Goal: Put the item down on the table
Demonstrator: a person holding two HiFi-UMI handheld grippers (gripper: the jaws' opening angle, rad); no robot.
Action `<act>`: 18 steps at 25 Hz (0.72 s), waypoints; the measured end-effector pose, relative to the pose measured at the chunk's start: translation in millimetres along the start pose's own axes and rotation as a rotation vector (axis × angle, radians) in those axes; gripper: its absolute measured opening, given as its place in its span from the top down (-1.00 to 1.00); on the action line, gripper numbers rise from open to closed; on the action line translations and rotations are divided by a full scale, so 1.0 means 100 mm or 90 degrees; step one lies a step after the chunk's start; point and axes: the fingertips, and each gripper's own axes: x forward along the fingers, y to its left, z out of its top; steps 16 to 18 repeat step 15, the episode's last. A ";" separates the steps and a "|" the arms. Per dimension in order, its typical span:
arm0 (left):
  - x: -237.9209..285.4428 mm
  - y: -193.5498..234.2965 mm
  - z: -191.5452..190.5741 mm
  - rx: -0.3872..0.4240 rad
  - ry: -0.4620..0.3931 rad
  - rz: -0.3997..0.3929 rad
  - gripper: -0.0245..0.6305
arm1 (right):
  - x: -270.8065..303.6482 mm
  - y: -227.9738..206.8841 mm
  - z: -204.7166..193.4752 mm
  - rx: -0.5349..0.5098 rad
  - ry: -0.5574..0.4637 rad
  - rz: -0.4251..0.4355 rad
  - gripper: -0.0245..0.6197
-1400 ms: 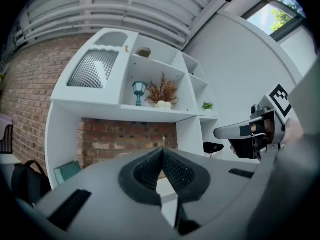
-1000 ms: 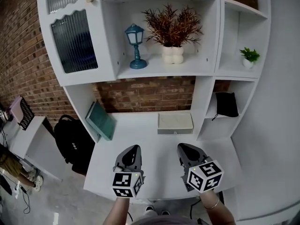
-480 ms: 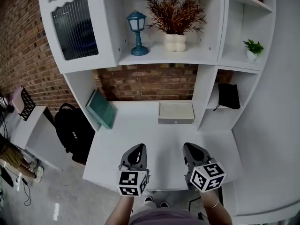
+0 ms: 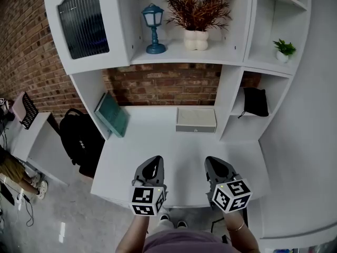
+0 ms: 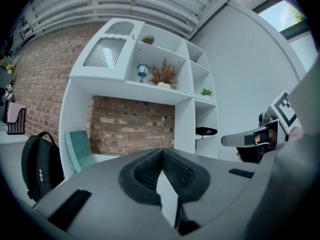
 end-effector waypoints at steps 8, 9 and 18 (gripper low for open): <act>-0.03 -0.06 -0.01 -0.002 0.004 0.003 0.92 | -0.06 -0.01 -0.02 -0.007 0.006 0.000 0.94; -0.03 -0.07 -0.01 -0.002 0.004 0.003 0.92 | -0.07 -0.02 -0.01 -0.007 0.006 -0.001 0.94; -0.01 -0.13 -0.04 -0.008 0.006 0.003 0.92 | -0.10 -0.09 0.01 -0.003 0.001 -0.003 0.94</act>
